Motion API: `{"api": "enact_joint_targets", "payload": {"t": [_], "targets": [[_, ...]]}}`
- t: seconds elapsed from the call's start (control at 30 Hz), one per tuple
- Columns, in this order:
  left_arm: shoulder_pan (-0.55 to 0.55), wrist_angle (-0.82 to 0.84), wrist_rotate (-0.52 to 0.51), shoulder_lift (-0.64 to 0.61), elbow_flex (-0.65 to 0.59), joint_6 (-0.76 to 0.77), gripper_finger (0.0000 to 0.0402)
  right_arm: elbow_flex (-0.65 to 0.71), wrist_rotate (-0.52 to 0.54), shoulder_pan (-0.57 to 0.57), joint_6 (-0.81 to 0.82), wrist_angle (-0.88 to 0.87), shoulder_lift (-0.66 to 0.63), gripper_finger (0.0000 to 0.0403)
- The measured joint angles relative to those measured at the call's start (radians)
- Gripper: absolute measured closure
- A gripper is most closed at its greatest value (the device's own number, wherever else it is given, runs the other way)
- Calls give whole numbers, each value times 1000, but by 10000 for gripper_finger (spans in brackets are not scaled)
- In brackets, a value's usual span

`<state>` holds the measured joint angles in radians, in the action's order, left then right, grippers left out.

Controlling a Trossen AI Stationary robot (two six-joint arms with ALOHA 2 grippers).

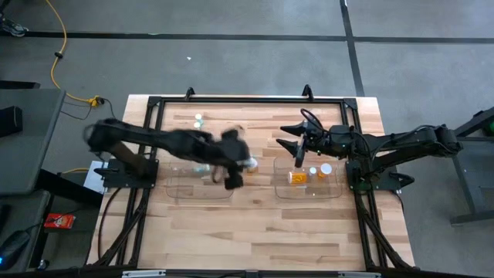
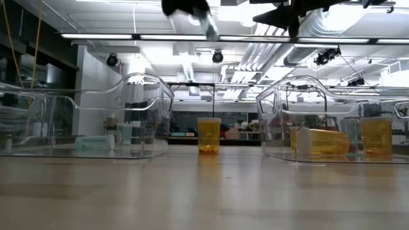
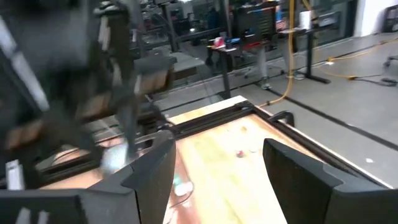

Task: Pick and place medicine bottles into bin by pill shape (circle, oval)
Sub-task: Put the bottom blue tablet bottle into the left transparent bin

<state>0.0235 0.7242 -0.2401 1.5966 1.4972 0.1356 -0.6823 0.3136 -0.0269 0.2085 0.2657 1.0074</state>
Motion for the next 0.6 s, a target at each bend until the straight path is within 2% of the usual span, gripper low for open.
{"api": "enact_joint_targets", "payload": {"t": [0.1, 0.2, 0.4, 0.5, 0.6], "targets": [[-19, -86, -59, -127, -31, -39, 300, 0, -55, 0, -3, -1, 0, 167], [-51, -227, -58, -267, -135, -67, 297, 0, -128, 0, -13, -2, 0, 167], [-119, -530, 79, -514, -430, -3, 296, 0, -277, 0, -58, 0, 0, 167], [-130, -661, 133, -594, -545, 10, 296, 0, -292, 0, -52, 9, 0, 167], [-129, -742, 141, -639, -608, 23, 296, 0, -292, 0, -52, 31, 0, 167]]}}
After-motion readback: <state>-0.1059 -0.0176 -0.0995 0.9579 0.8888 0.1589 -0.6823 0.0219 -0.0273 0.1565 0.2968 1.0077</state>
